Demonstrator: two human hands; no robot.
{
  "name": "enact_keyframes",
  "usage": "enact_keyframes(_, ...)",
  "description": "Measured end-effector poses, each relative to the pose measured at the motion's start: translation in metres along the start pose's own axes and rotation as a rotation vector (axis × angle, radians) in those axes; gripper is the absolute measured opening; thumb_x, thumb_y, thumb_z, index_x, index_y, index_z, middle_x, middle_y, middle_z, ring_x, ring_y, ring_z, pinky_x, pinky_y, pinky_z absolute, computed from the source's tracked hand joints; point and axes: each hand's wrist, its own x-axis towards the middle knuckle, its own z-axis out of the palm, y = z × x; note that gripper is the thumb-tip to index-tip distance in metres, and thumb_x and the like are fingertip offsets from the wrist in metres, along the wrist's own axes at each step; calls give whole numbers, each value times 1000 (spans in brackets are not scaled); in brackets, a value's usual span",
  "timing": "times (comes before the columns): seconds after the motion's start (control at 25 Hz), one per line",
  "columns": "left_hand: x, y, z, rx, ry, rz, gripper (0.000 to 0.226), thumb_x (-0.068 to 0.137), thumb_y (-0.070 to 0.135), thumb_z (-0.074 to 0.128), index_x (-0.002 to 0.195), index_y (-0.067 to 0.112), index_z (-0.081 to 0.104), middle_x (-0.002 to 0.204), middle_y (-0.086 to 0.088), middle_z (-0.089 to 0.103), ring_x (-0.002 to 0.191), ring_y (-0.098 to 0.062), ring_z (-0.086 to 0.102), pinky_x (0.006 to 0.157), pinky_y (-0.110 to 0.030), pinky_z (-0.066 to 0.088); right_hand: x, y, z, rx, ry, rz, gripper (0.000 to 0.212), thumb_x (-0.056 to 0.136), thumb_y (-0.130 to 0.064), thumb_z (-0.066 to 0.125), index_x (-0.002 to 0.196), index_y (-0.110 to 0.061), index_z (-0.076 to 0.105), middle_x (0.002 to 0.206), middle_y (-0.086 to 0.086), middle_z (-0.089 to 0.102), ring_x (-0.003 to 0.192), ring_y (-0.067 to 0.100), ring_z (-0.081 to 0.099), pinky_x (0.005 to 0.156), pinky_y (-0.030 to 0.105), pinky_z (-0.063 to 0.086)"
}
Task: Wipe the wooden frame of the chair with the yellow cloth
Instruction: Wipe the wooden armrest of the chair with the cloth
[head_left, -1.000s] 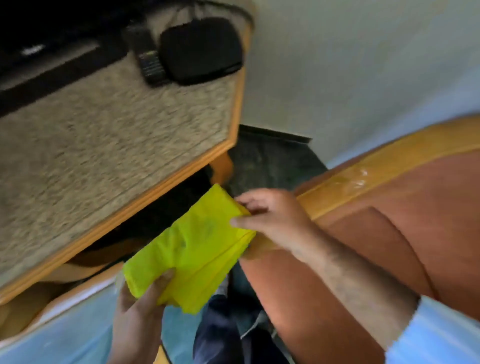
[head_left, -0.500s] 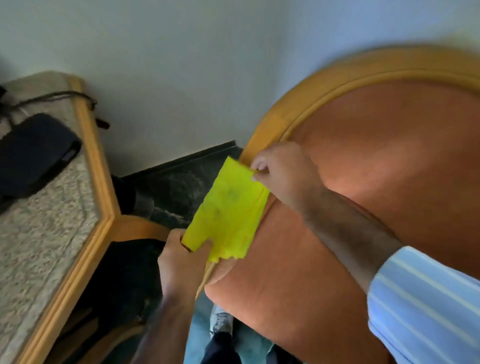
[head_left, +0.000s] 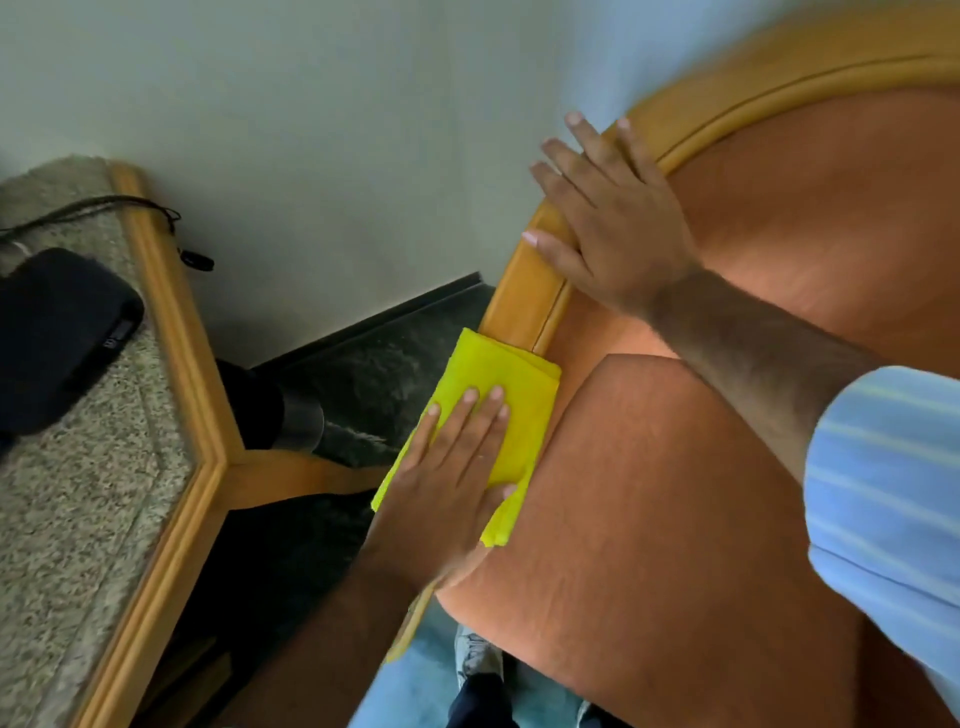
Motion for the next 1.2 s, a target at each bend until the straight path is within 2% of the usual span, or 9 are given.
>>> enact_keyframes(0.2, 71, -2, -10, -29, 108, -28, 73, 107, 52, 39, 161, 3, 27, 170, -14, 25, 158, -34, 24, 121, -60, 34, 2, 6, 12, 76, 163, -51, 49, 110, -44, 30, 138, -17, 61, 145, 2, 63, 149, 26, 44, 125, 48, 29)
enact_keyframes(0.4, 125, -1, -30, -86, 175, -73, 70, 108, 47, 38, 162, 5, 24, 172, -13, 26, 160, -31, 22, 124, -55, 29, 5, 14, 12, 270, 190, -24, 38, 110, -28, 39, 130, -16, 69, 142, -1, 67, 149, 21, 46, 121, 45, 33)
enact_keyframes(0.52, 98, -6, -21, -107, 138, -52, 69, 109, 45, 38, 163, 5, 21, 173, -13, 20, 161, -31, 17, 126, -53, 27, 4, 12, 10, 180, 160, -53, 40, 112, -29, 34, 136, -17, 64, 146, 0, 63, 151, 22, 43, 123, 46, 31)
enact_keyframes(0.64, 16, 1, -3, -41, -35, -60, 74, 109, 47, 36, 164, 5, 13, 175, -13, 5, 162, -32, 9, 124, -56, 31, 2, 14, 5, 135, 150, -58, 42, 112, -31, 31, 139, -18, 61, 147, 1, 62, 151, 22, 42, 125, 43, 28)
enact_keyframes(0.76, -54, 9, 9, -2, -143, 12, 76, 107, 54, 35, 164, 7, 16, 176, -10, 8, 162, -30, 11, 121, -58, 35, 1, 11, 9, 124, 186, -41, 43, 112, -32, 29, 140, -18, 59, 145, 1, 63, 150, 23, 43, 125, 43, 28)
enact_keyframes(0.92, -53, 9, 4, -13, -178, -23, 79, 105, 60, 36, 163, 7, 23, 175, -9, 16, 162, -28, 15, 123, -57, 33, 1, 9, 11, 79, 172, -44, 45, 111, -34, 27, 140, -19, 58, 144, 1, 62, 150, 23, 42, 125, 43, 28)
enact_keyframes(1.04, -52, 5, -6, -158, -117, 8, 81, 104, 64, 33, 164, 9, 22, 176, -6, 12, 162, -26, 14, 127, -51, 21, 1, 10, 6, 66, 124, -35, 47, 111, -35, 27, 143, -16, 56, 148, 3, 59, 152, 24, 39, 127, 43, 25)
enact_keyframes(1.12, -55, -6, -16, -448, -19, -184, 80, 103, 65, 33, 166, 18, 16, 177, -1, 8, 163, -20, 8, 132, -38, 11, 1, 1, -7, 133, 42, 17, 51, 110, -41, 30, 150, -13, 48, 157, 6, 50, 157, 25, 31, 129, 44, 22)
enact_keyframes(1.2, -61, -21, -28, -740, 16, -548, 78, 99, 67, 40, 165, 30, 18, 175, 8, 16, 162, -11, 12, 129, -32, 18, -22, -22, -15, 374, 87, 183, 56, 107, -46, 43, 151, -10, 44, 160, 10, 44, 157, 26, 28, 128, 40, 26)
